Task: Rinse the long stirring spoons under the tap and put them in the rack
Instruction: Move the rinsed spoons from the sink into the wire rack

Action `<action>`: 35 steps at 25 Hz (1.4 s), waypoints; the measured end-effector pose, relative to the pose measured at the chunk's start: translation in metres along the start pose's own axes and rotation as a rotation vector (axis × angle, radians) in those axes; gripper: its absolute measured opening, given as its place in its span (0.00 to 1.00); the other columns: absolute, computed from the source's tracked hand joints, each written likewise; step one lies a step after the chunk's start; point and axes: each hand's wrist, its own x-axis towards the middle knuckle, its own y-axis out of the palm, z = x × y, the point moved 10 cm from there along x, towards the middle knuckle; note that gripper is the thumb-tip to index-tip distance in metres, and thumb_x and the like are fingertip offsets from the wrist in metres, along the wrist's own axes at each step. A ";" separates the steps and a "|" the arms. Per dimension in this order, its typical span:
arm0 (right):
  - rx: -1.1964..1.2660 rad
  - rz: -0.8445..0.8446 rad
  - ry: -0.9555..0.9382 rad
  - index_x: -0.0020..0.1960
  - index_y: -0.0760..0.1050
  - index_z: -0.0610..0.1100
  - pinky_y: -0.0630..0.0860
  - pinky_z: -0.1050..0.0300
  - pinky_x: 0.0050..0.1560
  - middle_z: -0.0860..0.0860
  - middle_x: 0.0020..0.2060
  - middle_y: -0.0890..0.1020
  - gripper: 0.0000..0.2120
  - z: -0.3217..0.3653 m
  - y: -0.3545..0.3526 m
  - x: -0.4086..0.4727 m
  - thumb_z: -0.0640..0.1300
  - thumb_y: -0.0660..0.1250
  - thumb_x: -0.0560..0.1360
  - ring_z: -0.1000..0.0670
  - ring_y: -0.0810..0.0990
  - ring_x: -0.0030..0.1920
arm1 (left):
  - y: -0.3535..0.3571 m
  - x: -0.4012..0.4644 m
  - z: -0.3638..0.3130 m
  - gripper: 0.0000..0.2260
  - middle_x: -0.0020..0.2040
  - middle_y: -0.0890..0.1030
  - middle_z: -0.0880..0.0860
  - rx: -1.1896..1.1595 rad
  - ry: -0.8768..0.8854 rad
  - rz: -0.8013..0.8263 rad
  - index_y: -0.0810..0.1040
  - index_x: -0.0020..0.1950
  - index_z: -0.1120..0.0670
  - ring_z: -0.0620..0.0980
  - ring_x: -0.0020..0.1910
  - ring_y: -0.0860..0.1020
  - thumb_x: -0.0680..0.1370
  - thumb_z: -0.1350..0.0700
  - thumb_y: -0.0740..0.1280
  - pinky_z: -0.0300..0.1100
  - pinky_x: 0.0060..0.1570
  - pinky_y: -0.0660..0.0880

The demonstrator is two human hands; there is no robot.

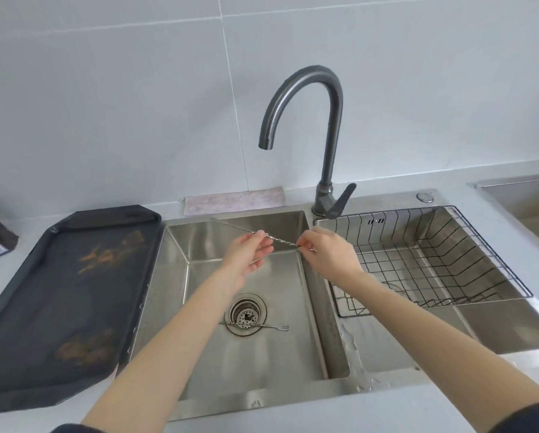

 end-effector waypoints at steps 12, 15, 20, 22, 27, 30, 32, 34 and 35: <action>-0.149 0.008 0.042 0.56 0.78 0.45 0.74 0.53 0.47 0.48 0.53 0.80 0.11 -0.127 -0.066 -0.026 0.44 0.59 0.79 0.47 0.76 0.56 | 0.145 0.006 0.050 0.08 0.40 0.79 0.48 -0.017 -0.155 0.082 0.73 0.41 0.53 0.44 0.38 0.78 0.80 0.56 0.60 0.36 0.38 0.70; -0.186 0.043 0.049 0.57 0.78 0.45 0.75 0.52 0.49 0.49 0.53 0.79 0.12 -0.158 -0.072 -0.024 0.44 0.59 0.79 0.47 0.75 0.58 | 0.172 0.010 0.066 0.09 0.40 0.79 0.49 -0.015 -0.216 0.097 0.74 0.42 0.54 0.44 0.38 0.78 0.80 0.56 0.59 0.37 0.39 0.70; -0.196 0.100 0.071 0.57 0.78 0.46 0.75 0.52 0.50 0.49 0.53 0.80 0.12 -0.204 -0.065 -0.017 0.44 0.58 0.79 0.47 0.76 0.58 | 0.207 0.017 0.085 0.09 0.41 0.79 0.49 -0.065 -0.311 0.109 0.74 0.43 0.55 0.44 0.39 0.77 0.81 0.57 0.58 0.37 0.40 0.70; -0.191 0.120 0.081 0.56 0.78 0.46 0.75 0.52 0.51 0.50 0.54 0.80 0.11 -0.219 -0.059 -0.013 0.44 0.58 0.79 0.48 0.76 0.58 | 0.217 0.023 0.094 0.08 0.41 0.79 0.49 -0.075 -0.355 0.102 0.74 0.43 0.55 0.44 0.40 0.77 0.81 0.57 0.59 0.37 0.40 0.70; -0.183 0.199 0.103 0.56 0.78 0.46 0.76 0.51 0.51 0.49 0.54 0.80 0.11 -0.255 -0.038 0.001 0.45 0.58 0.79 0.47 0.76 0.58 | 0.233 0.041 0.119 0.10 0.41 0.79 0.49 -0.070 -0.453 0.050 0.74 0.41 0.54 0.43 0.39 0.77 0.81 0.57 0.58 0.37 0.40 0.69; -0.160 0.242 0.114 0.56 0.78 0.45 0.76 0.51 0.50 0.49 0.54 0.80 0.11 -0.274 -0.022 0.007 0.45 0.59 0.79 0.46 0.77 0.57 | 0.241 0.052 0.134 0.10 0.40 0.78 0.49 -0.081 -0.515 0.018 0.73 0.40 0.55 0.44 0.39 0.76 0.81 0.58 0.58 0.36 0.39 0.69; -0.161 0.283 0.125 0.56 0.78 0.45 0.76 0.51 0.50 0.49 0.54 0.79 0.11 -0.285 -0.011 0.011 0.45 0.59 0.79 0.46 0.77 0.57 | 0.244 0.059 0.144 0.11 0.40 0.79 0.49 -0.082 -0.556 0.008 0.74 0.41 0.55 0.43 0.39 0.77 0.81 0.57 0.58 0.36 0.39 0.69; -0.159 0.323 0.148 0.56 0.77 0.45 0.76 0.50 0.50 0.49 0.54 0.79 0.11 -0.297 -0.001 0.015 0.46 0.59 0.79 0.45 0.77 0.56 | 0.247 0.067 0.155 0.10 0.41 0.80 0.49 -0.081 -0.600 0.001 0.74 0.41 0.55 0.43 0.40 0.77 0.81 0.57 0.58 0.36 0.38 0.70; -0.160 0.341 0.154 0.56 0.77 0.45 0.76 0.50 0.50 0.48 0.54 0.79 0.11 -0.300 0.005 0.016 0.46 0.59 0.79 0.44 0.78 0.56 | 0.247 0.070 0.158 0.10 0.41 0.80 0.49 -0.084 -0.616 -0.006 0.74 0.41 0.55 0.43 0.40 0.78 0.81 0.57 0.58 0.36 0.38 0.70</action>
